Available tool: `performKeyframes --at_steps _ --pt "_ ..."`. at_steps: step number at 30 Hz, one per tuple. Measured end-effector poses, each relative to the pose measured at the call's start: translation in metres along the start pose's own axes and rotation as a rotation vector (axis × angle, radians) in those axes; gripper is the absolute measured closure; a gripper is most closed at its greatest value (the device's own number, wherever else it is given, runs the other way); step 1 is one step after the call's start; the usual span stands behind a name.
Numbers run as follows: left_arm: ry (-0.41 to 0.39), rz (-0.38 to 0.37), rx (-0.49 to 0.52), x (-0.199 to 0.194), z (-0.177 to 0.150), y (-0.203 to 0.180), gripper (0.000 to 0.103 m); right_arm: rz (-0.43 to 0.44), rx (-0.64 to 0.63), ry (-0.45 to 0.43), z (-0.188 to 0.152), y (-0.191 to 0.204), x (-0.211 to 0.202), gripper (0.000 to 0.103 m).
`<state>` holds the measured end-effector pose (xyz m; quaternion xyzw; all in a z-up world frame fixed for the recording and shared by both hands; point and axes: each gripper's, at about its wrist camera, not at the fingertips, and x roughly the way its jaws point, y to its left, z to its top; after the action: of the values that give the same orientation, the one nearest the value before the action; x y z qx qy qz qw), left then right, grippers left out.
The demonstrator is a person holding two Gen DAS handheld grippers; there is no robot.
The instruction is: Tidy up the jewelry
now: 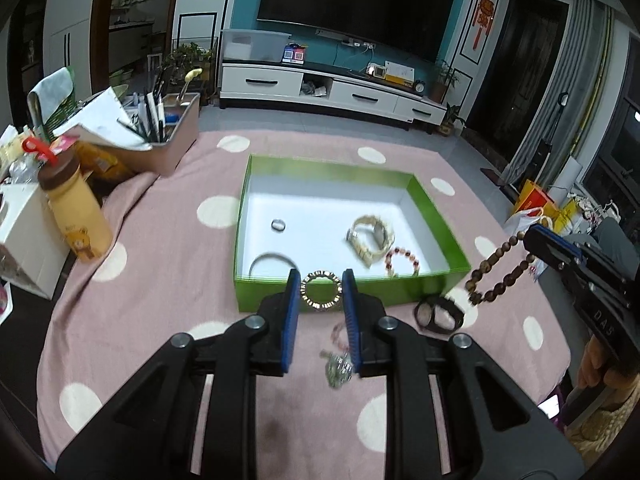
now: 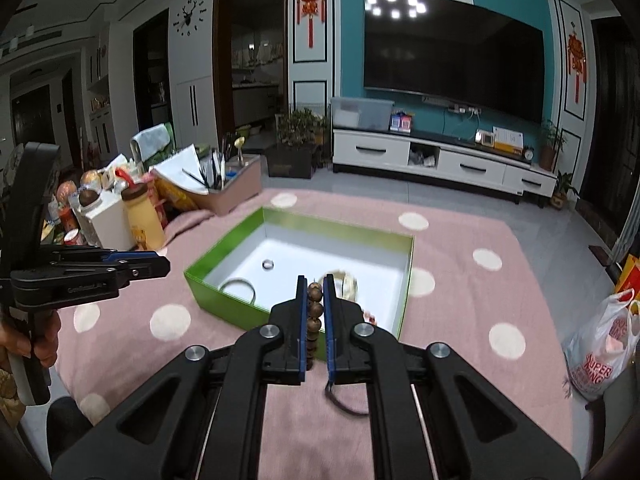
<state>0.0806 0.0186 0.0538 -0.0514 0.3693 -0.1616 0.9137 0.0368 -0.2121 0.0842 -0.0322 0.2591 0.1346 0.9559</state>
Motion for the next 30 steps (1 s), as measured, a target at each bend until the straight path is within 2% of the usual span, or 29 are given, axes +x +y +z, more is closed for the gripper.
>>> performKeyframes --at_steps 6,16,30 --pt "0.006 -0.029 -0.021 0.009 0.037 -0.001 0.082 0.014 0.006 -0.018 0.02 -0.002 0.009 0.096" --pt "0.069 -0.084 -0.093 0.041 0.071 0.001 0.082 0.045 0.039 -0.01 0.041 -0.01 0.032 0.096" --pt "0.15 -0.05 -0.101 0.093 0.066 -0.004 0.082 0.066 0.082 0.089 0.032 -0.02 0.082 0.096"
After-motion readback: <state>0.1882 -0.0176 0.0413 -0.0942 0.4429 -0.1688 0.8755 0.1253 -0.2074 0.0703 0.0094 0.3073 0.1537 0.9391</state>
